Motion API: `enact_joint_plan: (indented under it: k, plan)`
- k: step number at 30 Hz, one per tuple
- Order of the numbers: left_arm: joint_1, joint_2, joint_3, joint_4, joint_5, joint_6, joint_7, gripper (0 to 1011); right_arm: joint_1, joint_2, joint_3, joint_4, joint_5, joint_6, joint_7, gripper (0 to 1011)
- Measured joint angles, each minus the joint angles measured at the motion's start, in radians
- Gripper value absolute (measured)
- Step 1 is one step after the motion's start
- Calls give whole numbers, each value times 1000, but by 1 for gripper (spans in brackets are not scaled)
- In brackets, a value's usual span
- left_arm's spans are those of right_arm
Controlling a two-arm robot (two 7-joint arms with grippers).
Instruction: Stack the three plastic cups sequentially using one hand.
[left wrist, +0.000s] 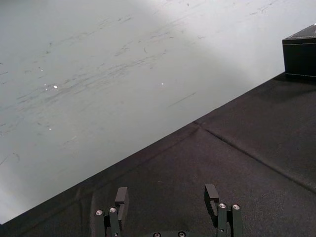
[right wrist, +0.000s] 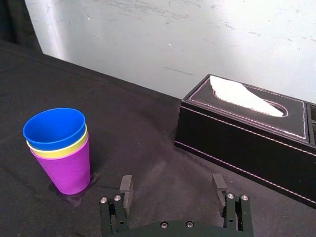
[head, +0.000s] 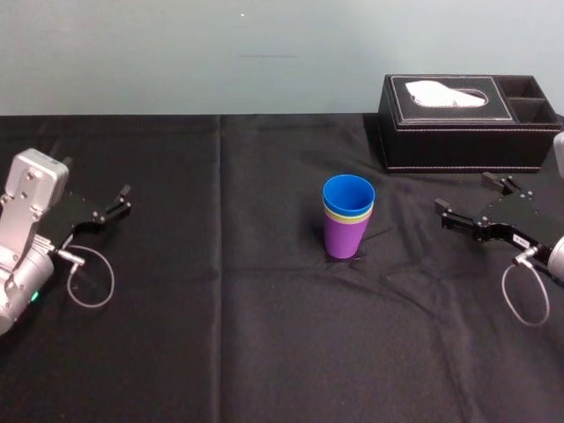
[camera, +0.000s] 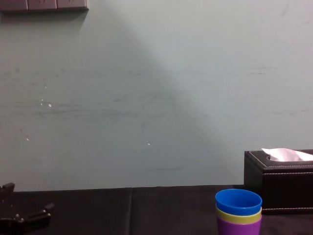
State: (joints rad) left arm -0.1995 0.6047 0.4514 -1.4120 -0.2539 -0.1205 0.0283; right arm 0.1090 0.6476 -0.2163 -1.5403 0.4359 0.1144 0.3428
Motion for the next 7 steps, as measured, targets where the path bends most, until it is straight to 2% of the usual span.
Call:
enact_joint_plan:
  k: [7]
  plan:
    - [0,0,0,0,0,0,0,1011,-1,1,0,-2,0,-1,0,1000]
